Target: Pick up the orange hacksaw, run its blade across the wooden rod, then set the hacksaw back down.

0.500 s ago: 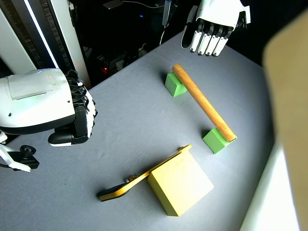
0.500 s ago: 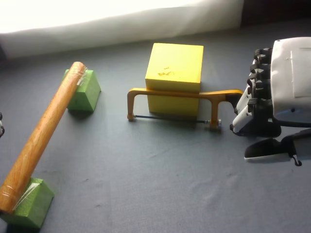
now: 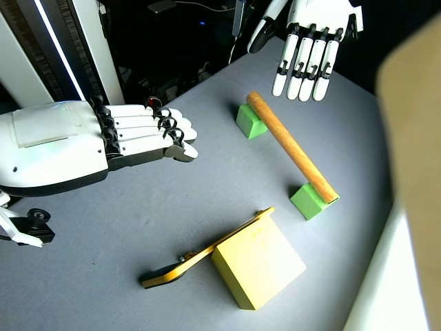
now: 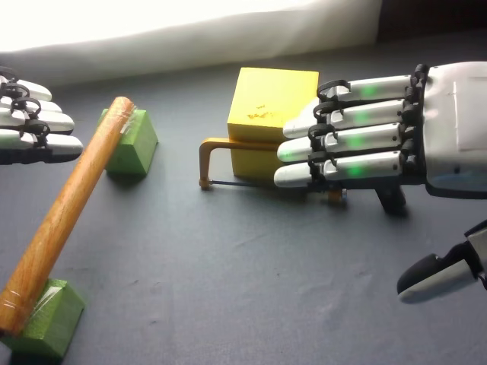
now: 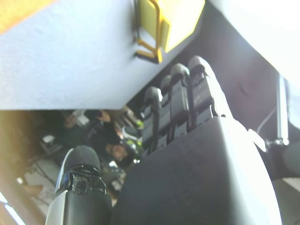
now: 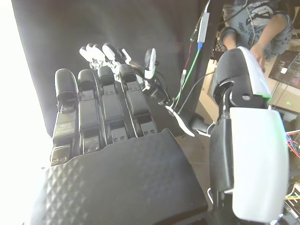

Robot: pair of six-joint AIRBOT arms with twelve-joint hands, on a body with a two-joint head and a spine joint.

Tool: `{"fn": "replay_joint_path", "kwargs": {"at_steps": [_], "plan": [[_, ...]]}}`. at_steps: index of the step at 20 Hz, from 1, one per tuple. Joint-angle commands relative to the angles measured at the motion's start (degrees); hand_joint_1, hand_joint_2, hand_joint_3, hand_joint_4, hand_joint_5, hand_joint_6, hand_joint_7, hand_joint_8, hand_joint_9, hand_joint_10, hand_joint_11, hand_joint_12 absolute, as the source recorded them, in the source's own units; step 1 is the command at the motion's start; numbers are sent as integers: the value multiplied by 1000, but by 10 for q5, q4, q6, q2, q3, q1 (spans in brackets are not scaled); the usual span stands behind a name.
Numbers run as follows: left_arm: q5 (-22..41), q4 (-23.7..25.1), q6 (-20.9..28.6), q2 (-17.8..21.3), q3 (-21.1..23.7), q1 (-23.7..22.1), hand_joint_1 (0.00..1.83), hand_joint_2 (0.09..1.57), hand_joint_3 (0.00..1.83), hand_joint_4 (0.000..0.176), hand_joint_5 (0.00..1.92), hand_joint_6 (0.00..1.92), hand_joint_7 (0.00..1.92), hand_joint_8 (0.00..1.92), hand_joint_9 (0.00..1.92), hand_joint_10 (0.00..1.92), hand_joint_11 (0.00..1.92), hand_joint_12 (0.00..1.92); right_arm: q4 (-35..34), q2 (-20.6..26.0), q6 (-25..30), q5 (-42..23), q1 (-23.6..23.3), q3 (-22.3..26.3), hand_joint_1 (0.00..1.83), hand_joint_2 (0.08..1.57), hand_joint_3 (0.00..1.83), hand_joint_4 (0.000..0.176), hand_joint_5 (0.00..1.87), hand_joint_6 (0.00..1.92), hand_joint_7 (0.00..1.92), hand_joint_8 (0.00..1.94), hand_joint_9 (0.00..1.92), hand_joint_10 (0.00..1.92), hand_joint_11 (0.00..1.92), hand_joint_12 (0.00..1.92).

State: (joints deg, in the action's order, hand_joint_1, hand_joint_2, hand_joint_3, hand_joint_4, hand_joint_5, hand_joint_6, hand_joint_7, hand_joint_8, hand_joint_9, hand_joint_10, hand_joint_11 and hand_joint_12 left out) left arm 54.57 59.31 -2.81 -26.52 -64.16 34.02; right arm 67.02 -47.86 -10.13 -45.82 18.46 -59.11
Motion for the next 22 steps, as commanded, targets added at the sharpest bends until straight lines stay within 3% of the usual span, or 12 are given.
{"fn": "replay_joint_path", "kwargs": {"at_steps": [1,3,6,8,10,12,18,22], "plan": [[31,-42,-1,7,-2,-6,80,1197,0,0,159,9,128,5,119,4,0,230,-40,6,10,-26,-6,5,163,1043,6,0,143,1,145,0,135,0,0,643],[27,-35,-2,6,-1,-10,50,1209,2,0,159,2,118,1,109,0,0,155,-41,13,29,-11,-11,9,167,1037,2,0,161,5,172,6,164,8,0,699],[29,-19,-2,6,6,-13,56,1216,3,0,156,3,122,2,114,3,0,141,-115,25,29,17,-10,12,226,1032,0,0,158,1,171,1,167,4,0,687],[21,-2,-2,6,6,-22,51,1227,4,0,119,0,94,0,91,1,0,84,-206,40,-5,20,10,14,254,1025,0,0,152,0,164,0,173,3,0,703],[4,-3,-2,14,13,-8,87,1216,2,0,164,0,148,1,150,3,0,197,-305,58,-37,13,44,15,286,1016,0,0,144,0,166,1,184,5,0,741],[-2,-3,-2,21,21,5,92,1224,3,0,164,1,156,2,159,3,0,230,-356,79,-49,10,70,16,339,1018,0,0,120,0,147,1,167,2,0,685],[-34,-11,-1,64,63,42,114,1230,0,0,195,4,198,5,200,10,0,405,-430,110,41,29,135,17,527,1018,0,0,107,1,121,0,163,2,0,719],[-79,-11,11,101,104,46,106,1248,1,0,184,3,192,5,163,2,0,346,-458,112,69,44,167,18,632,1044,4,0,121,4,124,1,164,2,0,757]]}}
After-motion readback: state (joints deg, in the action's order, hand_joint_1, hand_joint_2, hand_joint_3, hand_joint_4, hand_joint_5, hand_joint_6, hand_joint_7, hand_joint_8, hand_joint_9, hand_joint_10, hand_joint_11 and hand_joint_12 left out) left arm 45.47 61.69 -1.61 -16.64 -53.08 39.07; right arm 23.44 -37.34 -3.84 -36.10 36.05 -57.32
